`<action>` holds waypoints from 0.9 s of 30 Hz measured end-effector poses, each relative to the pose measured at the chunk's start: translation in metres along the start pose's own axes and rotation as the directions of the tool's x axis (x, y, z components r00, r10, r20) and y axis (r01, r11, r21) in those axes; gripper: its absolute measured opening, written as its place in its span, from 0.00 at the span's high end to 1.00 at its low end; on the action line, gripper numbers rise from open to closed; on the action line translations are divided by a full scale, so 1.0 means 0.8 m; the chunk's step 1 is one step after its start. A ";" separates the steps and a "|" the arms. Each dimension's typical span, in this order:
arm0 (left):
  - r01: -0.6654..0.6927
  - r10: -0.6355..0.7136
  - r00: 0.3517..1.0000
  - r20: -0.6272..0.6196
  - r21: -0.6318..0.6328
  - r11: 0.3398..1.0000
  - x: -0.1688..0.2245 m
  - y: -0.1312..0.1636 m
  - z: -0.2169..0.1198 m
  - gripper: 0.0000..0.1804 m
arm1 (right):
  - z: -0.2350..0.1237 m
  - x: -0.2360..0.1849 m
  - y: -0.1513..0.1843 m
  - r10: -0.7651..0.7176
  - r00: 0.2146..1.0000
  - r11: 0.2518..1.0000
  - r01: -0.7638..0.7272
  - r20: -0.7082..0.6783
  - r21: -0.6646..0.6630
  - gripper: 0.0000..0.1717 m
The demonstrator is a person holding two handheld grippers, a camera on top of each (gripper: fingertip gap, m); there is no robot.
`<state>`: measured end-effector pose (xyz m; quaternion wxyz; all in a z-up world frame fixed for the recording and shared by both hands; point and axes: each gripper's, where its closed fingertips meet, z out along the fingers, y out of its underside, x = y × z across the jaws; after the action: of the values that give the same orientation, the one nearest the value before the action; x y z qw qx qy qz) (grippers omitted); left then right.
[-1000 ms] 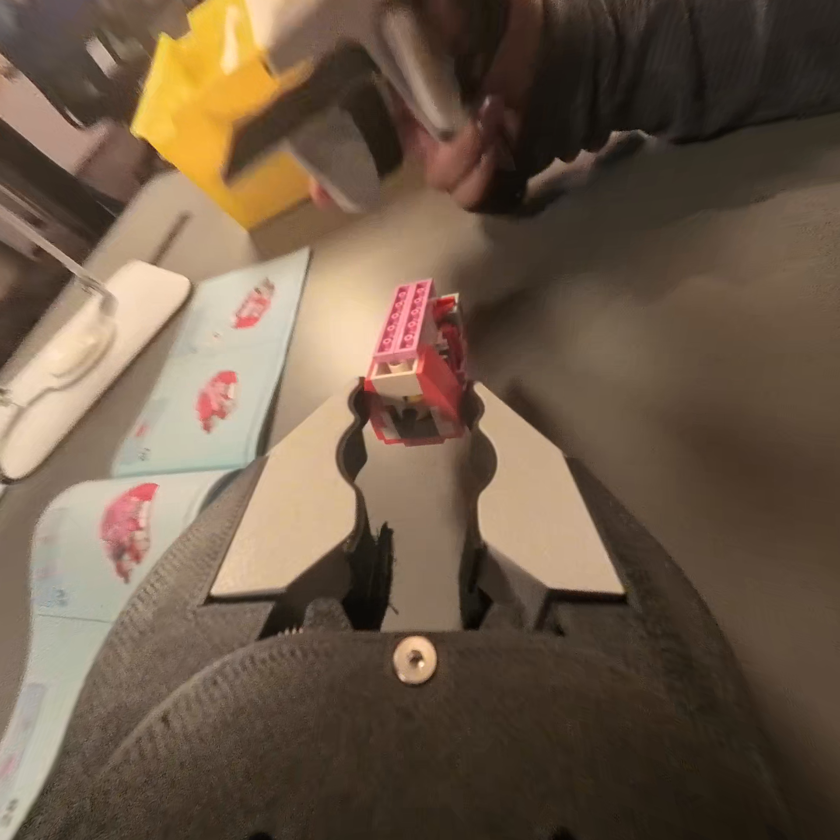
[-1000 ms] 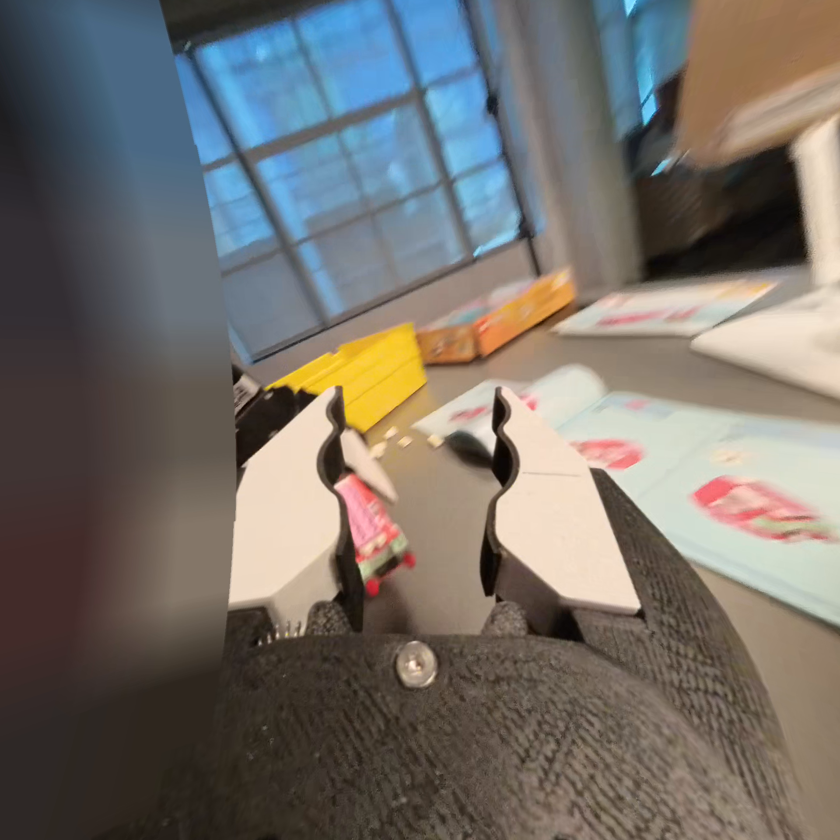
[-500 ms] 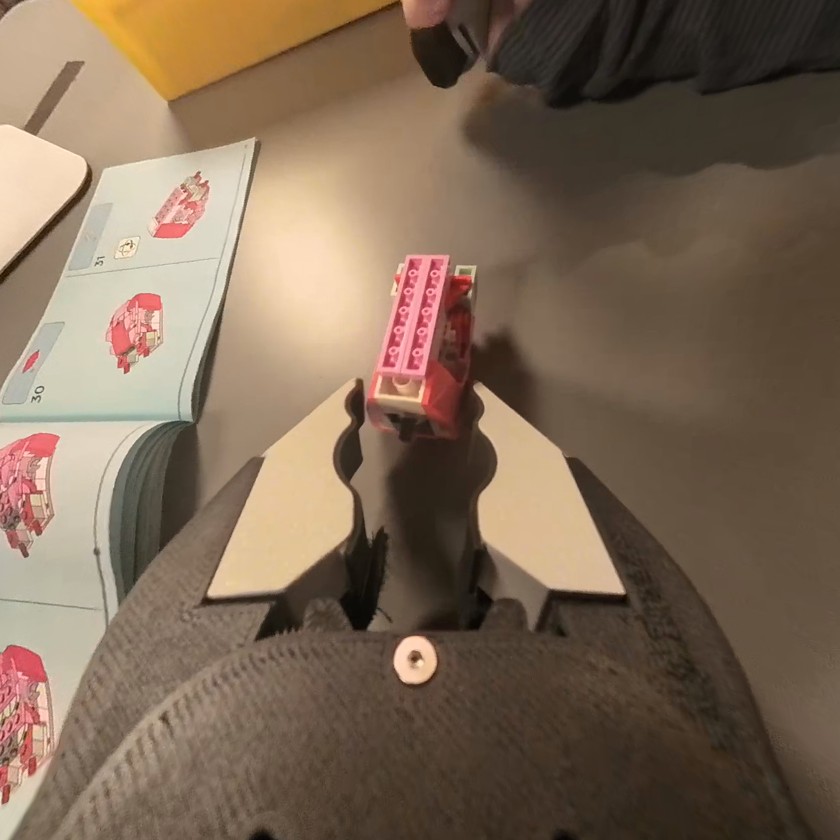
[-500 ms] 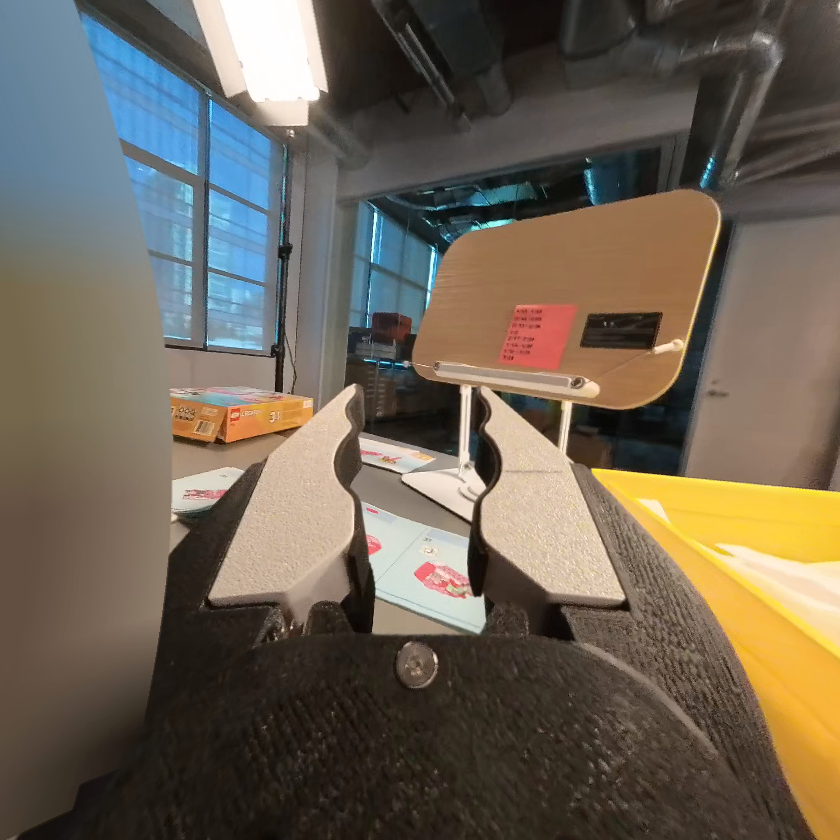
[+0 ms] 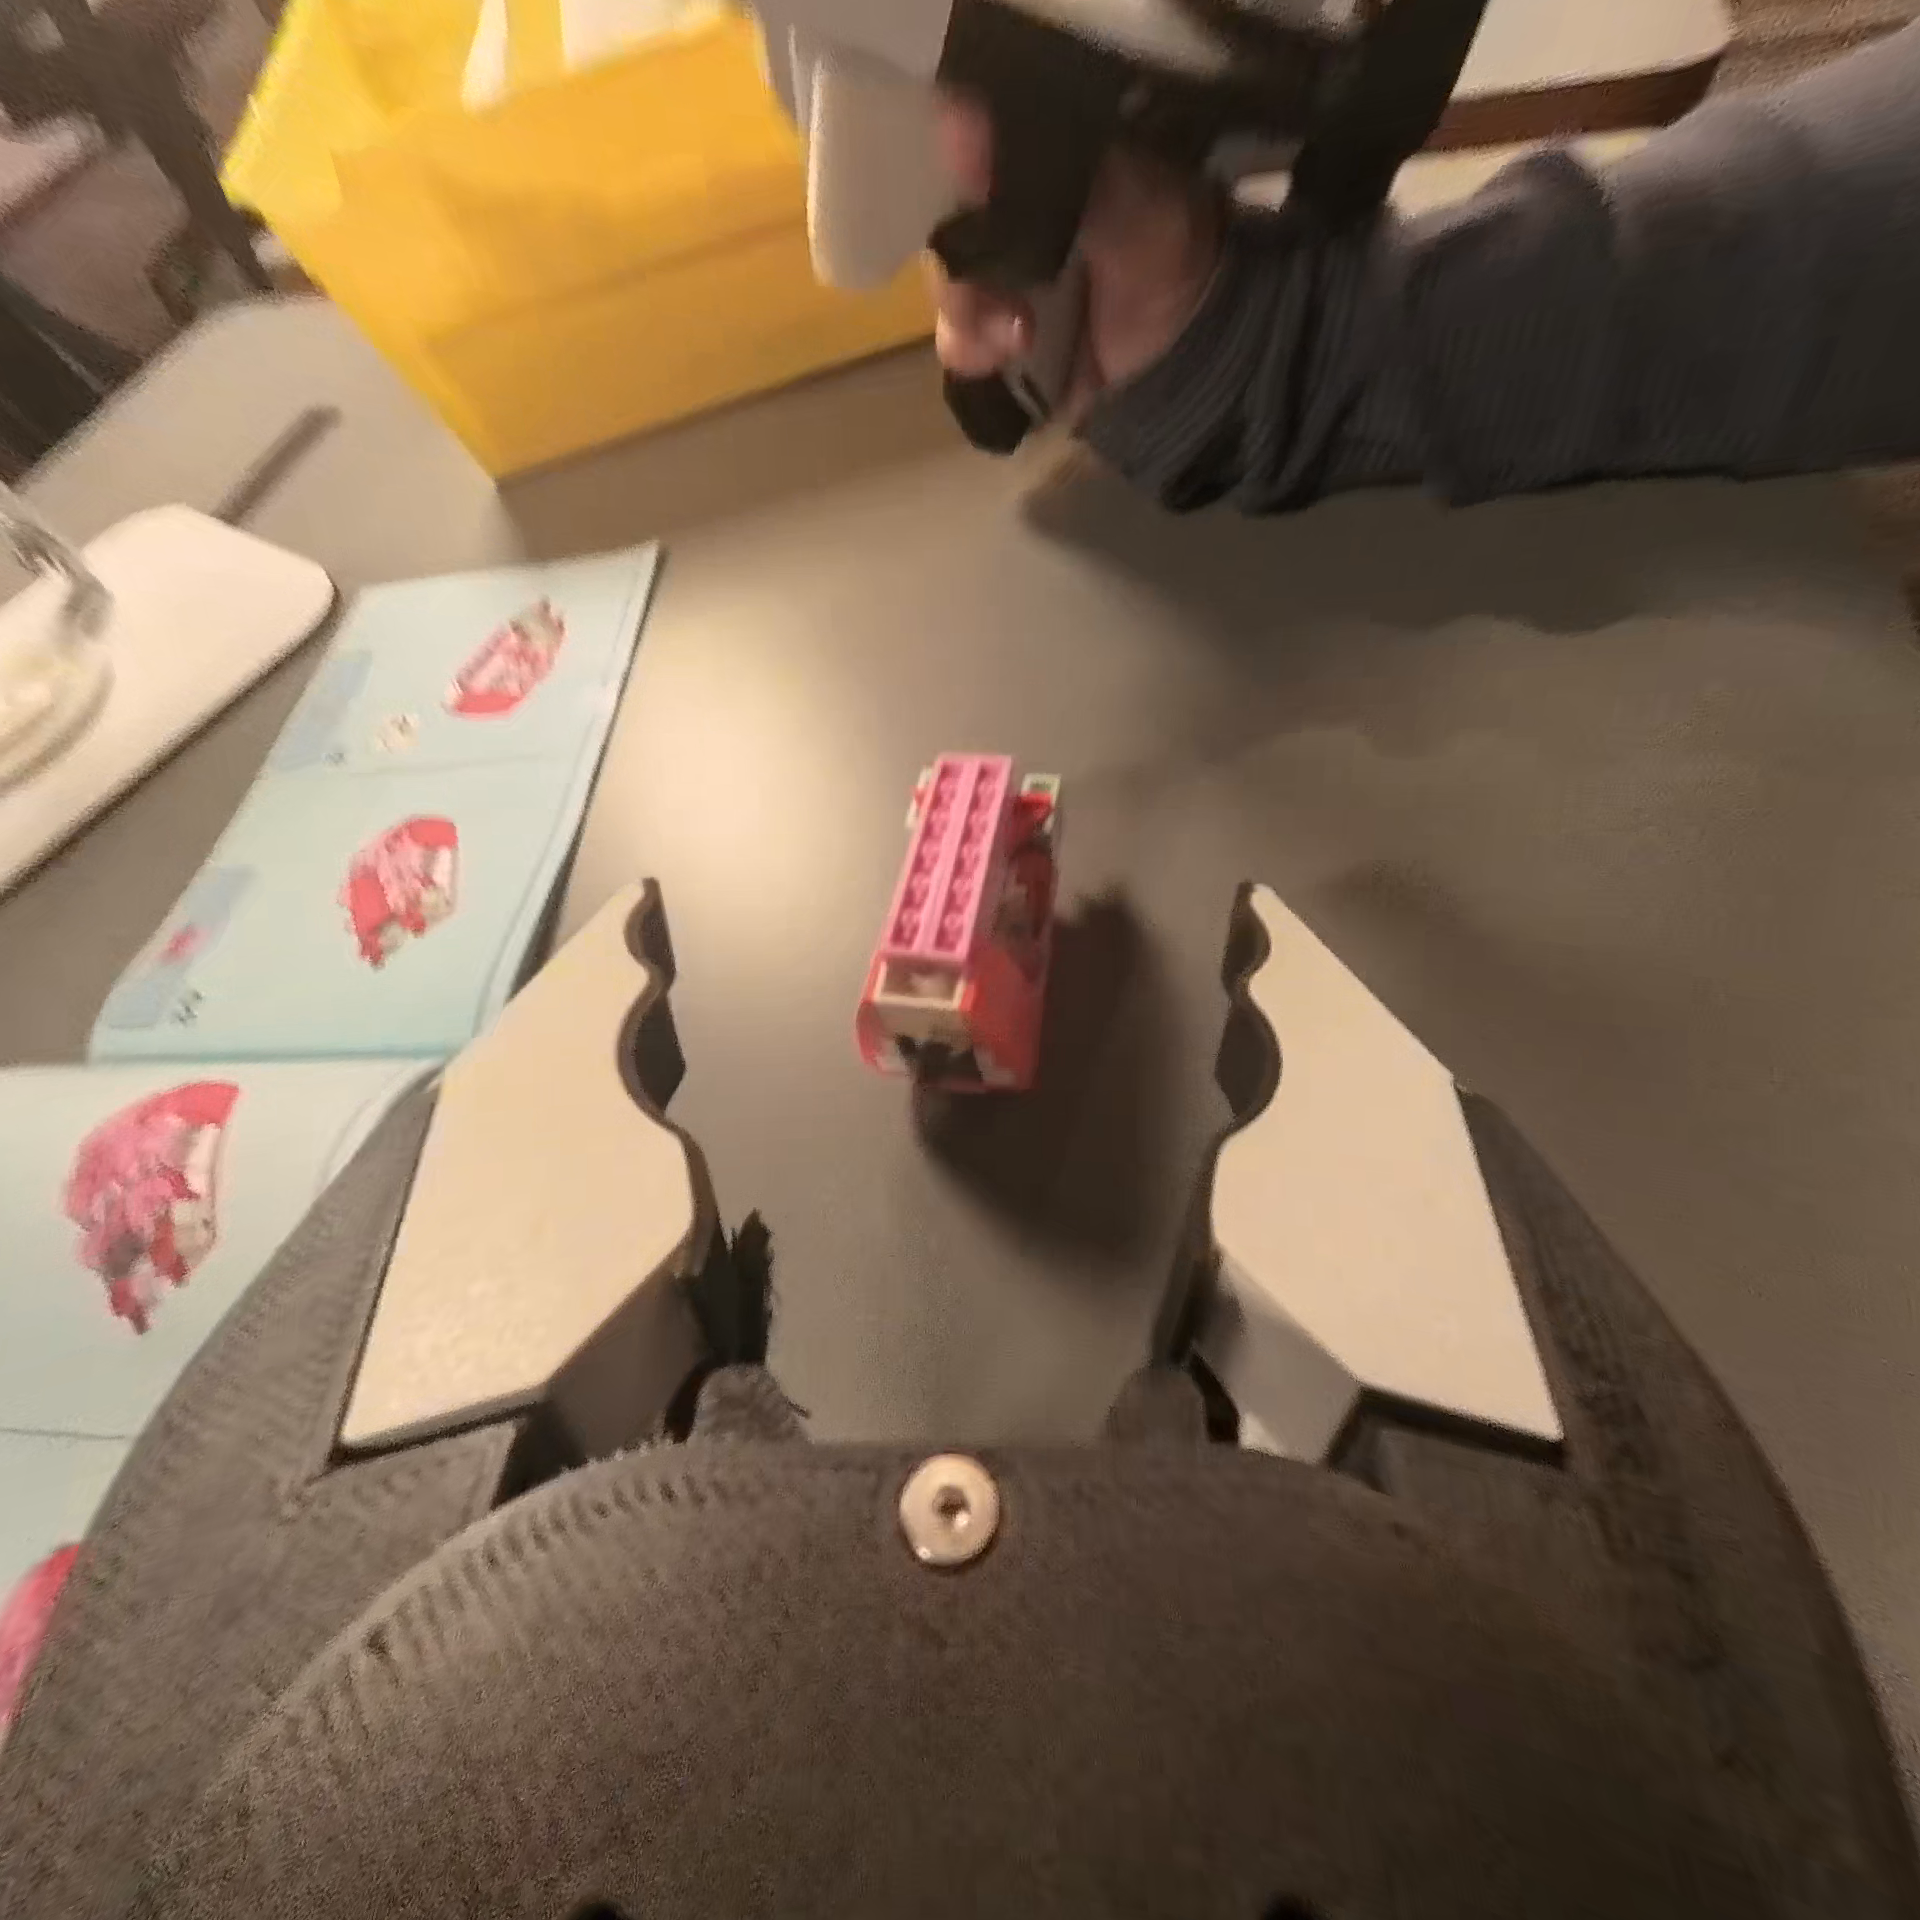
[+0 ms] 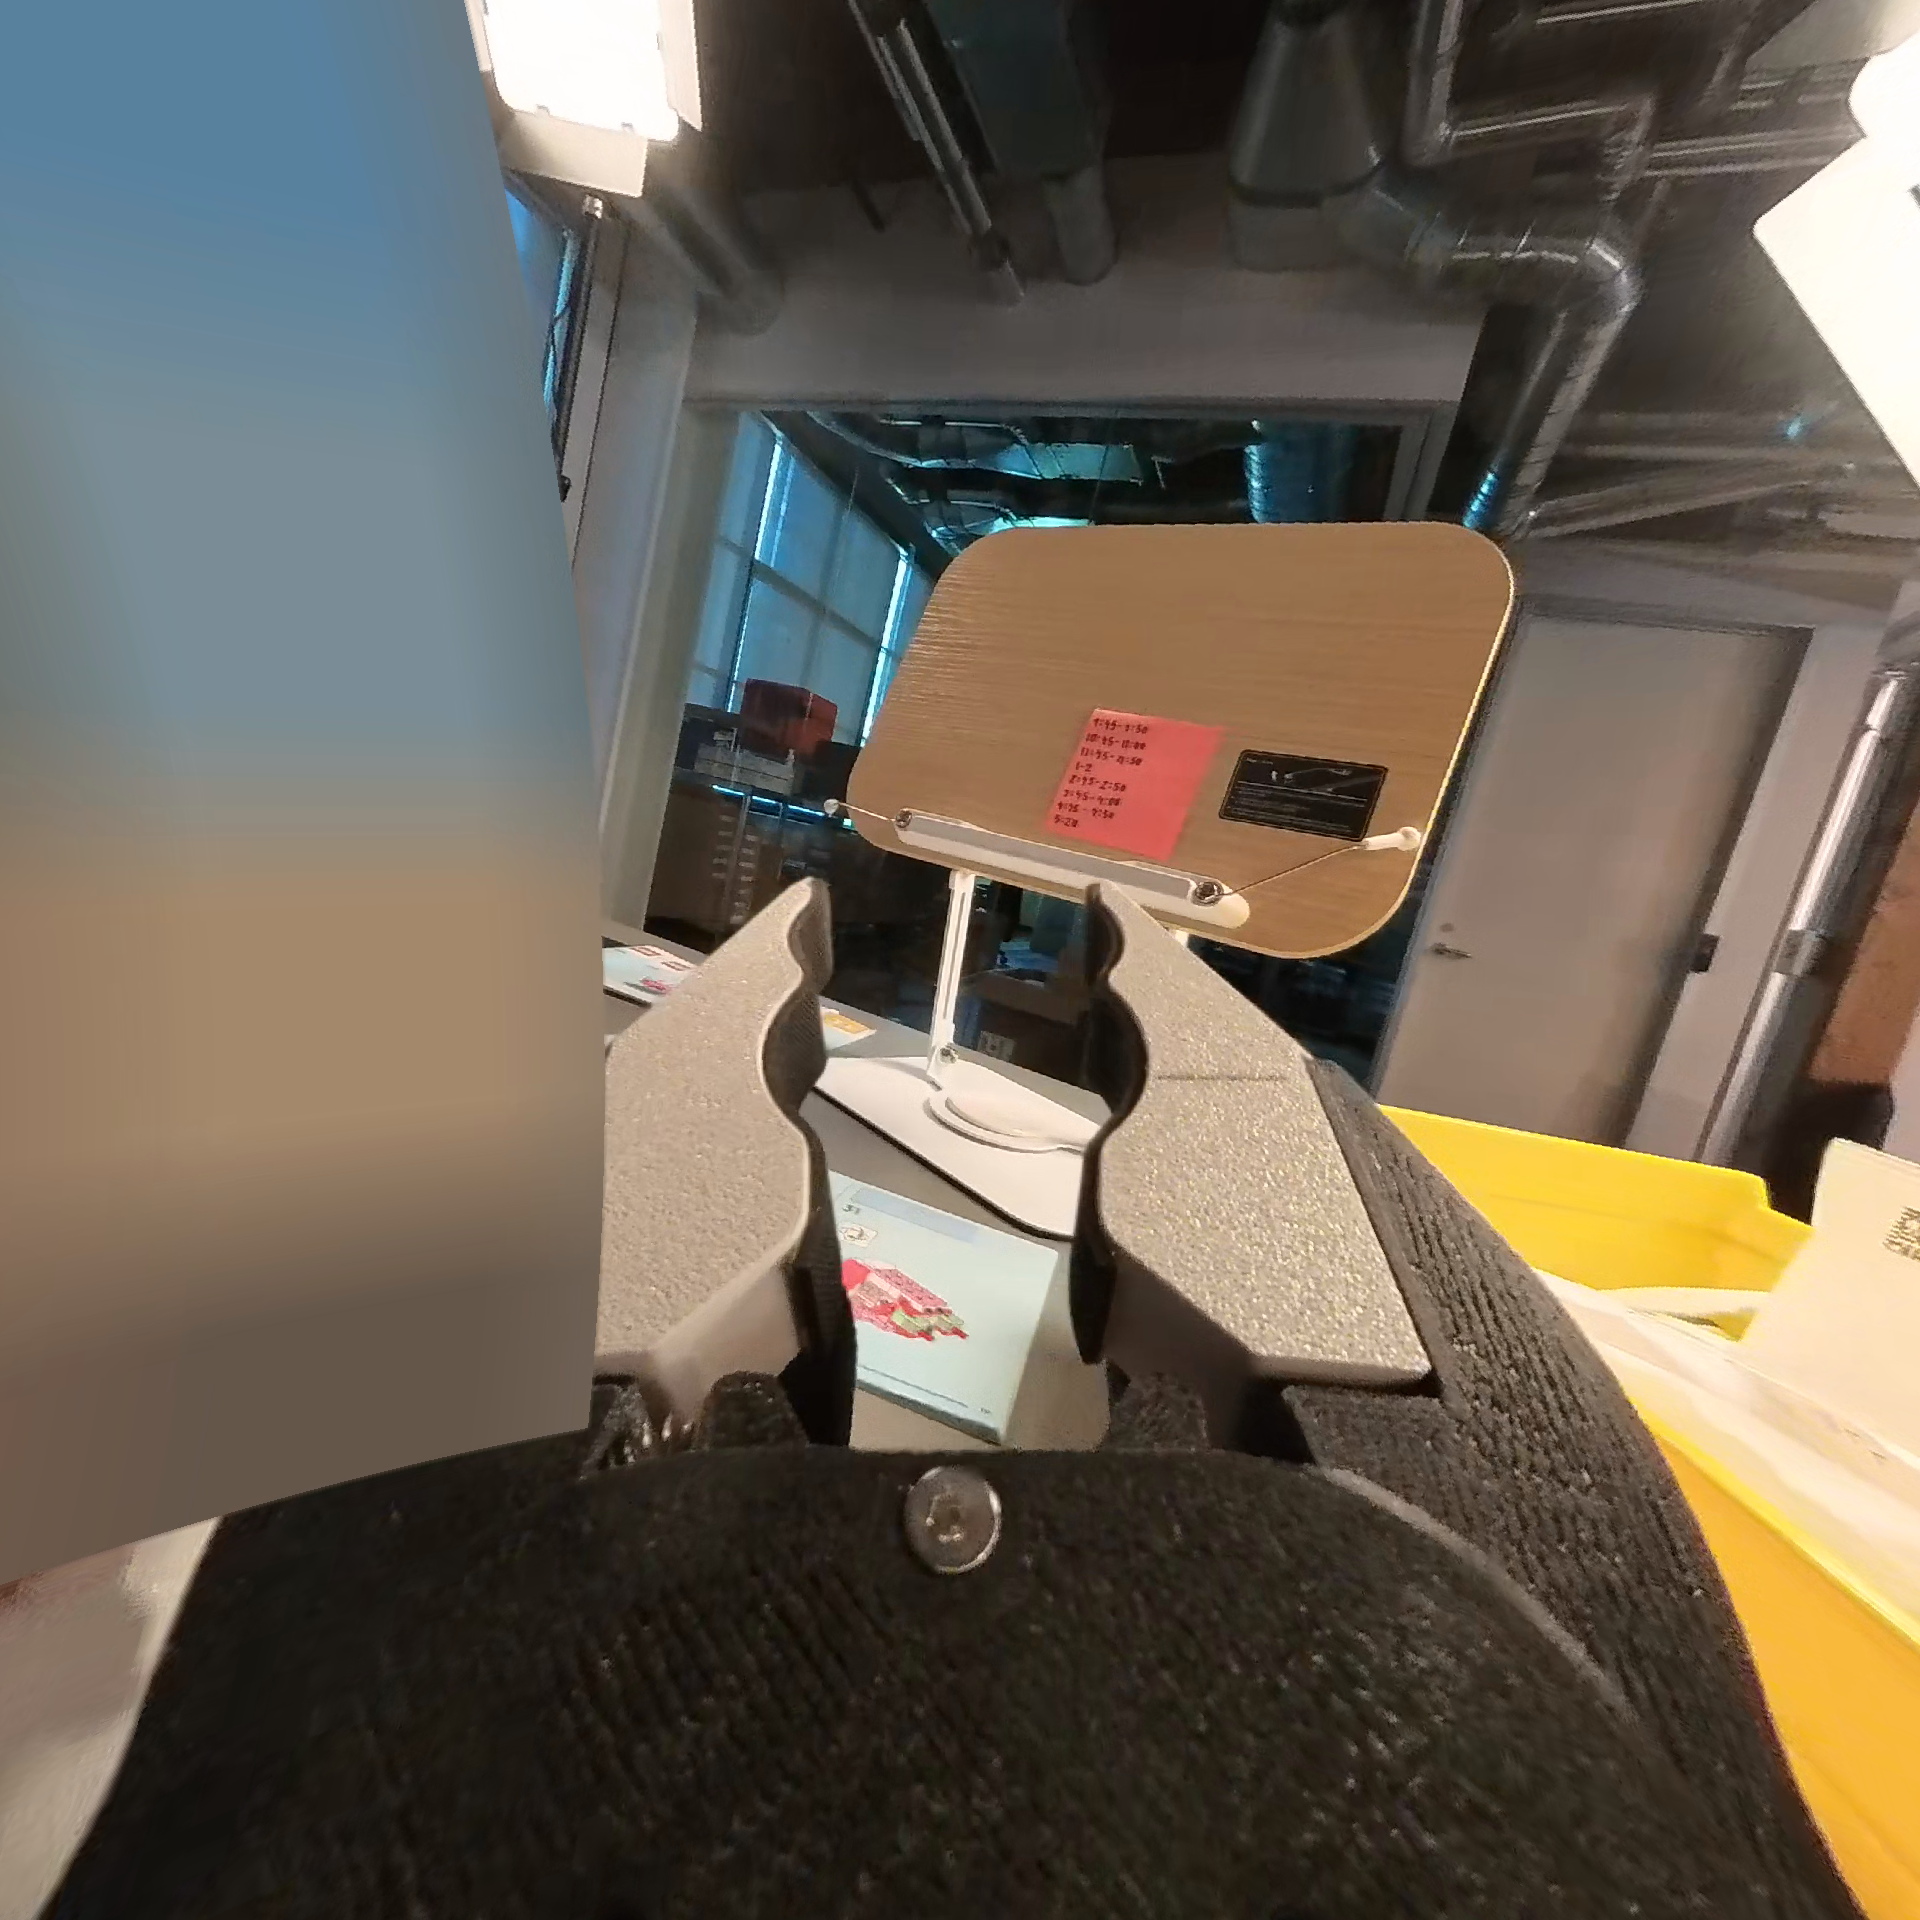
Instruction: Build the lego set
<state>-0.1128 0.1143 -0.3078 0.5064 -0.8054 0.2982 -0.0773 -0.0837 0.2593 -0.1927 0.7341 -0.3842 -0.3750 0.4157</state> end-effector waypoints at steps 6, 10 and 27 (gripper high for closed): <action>0.093 -0.110 0.993 0.045 0.283 0.955 0.023 -0.094 -0.061 0.48 | -0.003 0.000 -0.002 -0.040 0.999 0.999 0.040 -0.004 0.000 0.74; 0.054 -0.129 0.951 0.281 0.261 0.964 0.017 -0.116 -0.147 0.60 | -0.001 -0.002 -0.001 -0.035 0.999 0.999 0.035 0.002 -0.002 0.74; 0.688 -0.419 0.619 0.664 -0.201 0.697 -0.127 0.157 -0.389 0.98 | 0.004 -0.007 0.005 -0.044 0.999 0.999 0.045 0.012 -0.023 0.77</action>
<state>-0.3781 -0.1077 -0.2500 0.3252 -0.9332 -0.1303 0.0796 -0.0896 0.2566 -0.1963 0.7365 -0.3819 -0.3926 0.3971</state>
